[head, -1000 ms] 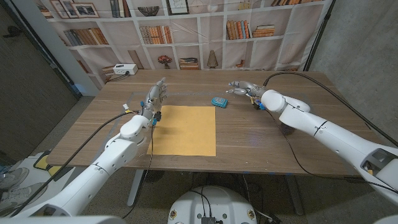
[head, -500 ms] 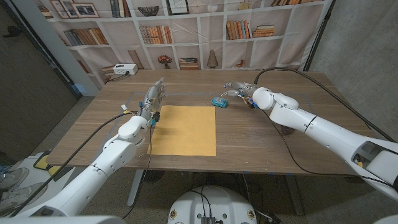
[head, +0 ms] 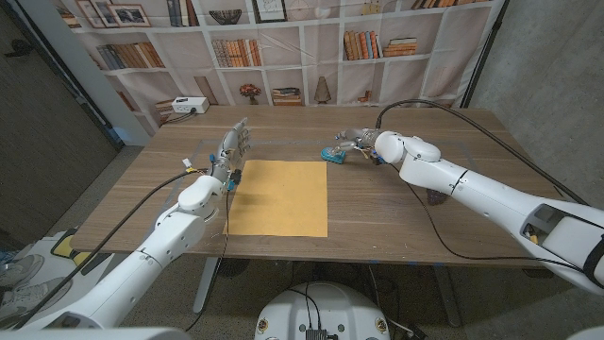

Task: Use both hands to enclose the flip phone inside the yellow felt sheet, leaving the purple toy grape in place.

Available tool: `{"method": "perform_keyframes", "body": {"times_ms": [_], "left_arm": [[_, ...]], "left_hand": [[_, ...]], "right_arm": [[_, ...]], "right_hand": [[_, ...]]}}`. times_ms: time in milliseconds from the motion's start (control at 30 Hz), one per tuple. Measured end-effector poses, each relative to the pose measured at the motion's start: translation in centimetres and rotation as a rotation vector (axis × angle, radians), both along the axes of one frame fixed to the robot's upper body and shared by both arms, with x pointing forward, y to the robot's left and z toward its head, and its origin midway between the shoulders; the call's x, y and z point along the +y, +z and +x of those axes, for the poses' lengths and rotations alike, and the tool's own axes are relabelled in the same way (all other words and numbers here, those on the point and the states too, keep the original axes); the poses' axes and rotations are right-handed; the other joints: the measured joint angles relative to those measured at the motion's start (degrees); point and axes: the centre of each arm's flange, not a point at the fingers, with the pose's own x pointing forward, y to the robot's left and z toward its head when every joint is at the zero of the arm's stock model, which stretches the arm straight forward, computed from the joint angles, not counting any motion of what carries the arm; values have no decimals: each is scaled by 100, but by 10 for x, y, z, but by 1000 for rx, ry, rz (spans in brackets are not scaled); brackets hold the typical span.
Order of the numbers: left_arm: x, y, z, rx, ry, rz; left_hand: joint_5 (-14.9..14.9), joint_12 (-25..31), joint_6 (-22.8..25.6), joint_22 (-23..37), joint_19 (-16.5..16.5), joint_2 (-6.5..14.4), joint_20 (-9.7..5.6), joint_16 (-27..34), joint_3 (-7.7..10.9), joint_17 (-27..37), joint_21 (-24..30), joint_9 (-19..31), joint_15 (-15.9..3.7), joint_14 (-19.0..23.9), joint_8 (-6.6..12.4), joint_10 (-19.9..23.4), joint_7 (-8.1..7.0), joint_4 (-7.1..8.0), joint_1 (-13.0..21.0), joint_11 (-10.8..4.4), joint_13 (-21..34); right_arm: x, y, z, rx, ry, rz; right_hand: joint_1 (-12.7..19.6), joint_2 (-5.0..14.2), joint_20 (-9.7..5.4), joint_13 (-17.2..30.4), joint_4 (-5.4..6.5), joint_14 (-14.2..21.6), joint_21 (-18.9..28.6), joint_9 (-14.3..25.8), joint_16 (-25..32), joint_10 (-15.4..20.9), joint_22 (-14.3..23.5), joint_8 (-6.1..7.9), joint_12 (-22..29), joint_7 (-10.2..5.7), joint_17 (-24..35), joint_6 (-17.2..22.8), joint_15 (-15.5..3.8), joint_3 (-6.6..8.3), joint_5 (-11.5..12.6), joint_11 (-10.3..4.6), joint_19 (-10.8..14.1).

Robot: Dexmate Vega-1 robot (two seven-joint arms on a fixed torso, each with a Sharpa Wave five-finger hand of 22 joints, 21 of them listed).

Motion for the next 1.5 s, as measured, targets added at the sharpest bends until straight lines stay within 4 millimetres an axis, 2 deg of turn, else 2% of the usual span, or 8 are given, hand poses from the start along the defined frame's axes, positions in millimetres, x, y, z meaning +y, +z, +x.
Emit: {"method": "perform_keyframes", "body": {"times_ms": [300,700,967,1033,1100,1233,1333,1500], "left_arm": [[1,3,3,1,-4,4],[1,4,5,4,-6,9],[2,5,5,5,-5,10],[2,5,5,5,-5,10],[2,5,5,5,-5,10],[2,5,5,4,-6,11],[2,6,4,3,-7,12],[2,7,3,0,-9,18]], "left_hand": [[0,0,0,0,0,0,0,0,0,0,0,0,0,0,0,-30,0,0,0,30,29],[0,0,0,-1,0,0,0,0,0,-1,0,0,0,0,0,-30,0,0,1,30,29],[0,0,0,-1,0,-23,0,0,0,-1,0,0,-11,-11,0,-30,0,0,-22,30,28],[0,0,0,-1,0,-23,0,0,0,-1,-1,-1,-21,-21,0,-30,0,0,-22,30,28],[0,0,0,-2,0,-23,0,0,0,-1,-41,0,-21,-21,0,-30,0,0,-22,30,28],[0,0,0,-2,0,-23,0,0,0,-1,-41,-1,-21,-21,0,-30,0,0,-22,30,28],[0,0,0,-2,0,-23,0,0,0,-1,-41,0,-21,-21,0,-30,0,0,-22,30,28],[0,0,0,-2,0,-21,0,0,0,-1,-41,0,-21,-21,0,-30,0,0,-24,30,27]], "right_arm": [[7,-6,4,24,-13,-40],[14,-13,12,15,-31,-84],[16,-11,14,-34,-37,-98],[17,-12,15,-61,-39,-102],[17,-9,14,-86,-36,-101],[15,-22,14,-150,-26,-85],[13,-27,13,-188,-19,-68],[7,-30,8,-267,-6,-21]], "right_hand": [[63,-61,0,0,-17,-31,0,0,0,1,0,0,0,18,-27,-15,-33,-17,0,-1,0],[935,61,-61,1,-123,542,72,-16,203,647,-7,112,251,-41,-80,499,-243,184,148,-77,266],[1862,189,-320,80,-87,1823,252,-31,863,1848,7,281,823,-77,243,1519,-283,230,154,-223,960],[2121,128,-407,192,-96,2247,318,-29,1173,2297,27,356,1116,-87,492,1963,-302,139,147,-248,1191],[2344,29,-499,294,-89,2671,401,-17,1543,2595,46,463,1469,60,807,2304,-321,29,131,-152,1433],[2613,-241,-674,346,-78,3321,576,47,2415,3198,82,747,2298,666,1604,3007,-222,-146,99,124,1812],[2618,-247,-785,346,-54,3545,655,78,2732,3386,108,754,2489,952,1918,3292,-119,-168,48,311,1932],[2625,-254,-787,346,-29,3622,699,105,2842,3401,108,758,2637,1012,2057,3353,-58,-192,12,327,1996]]}}
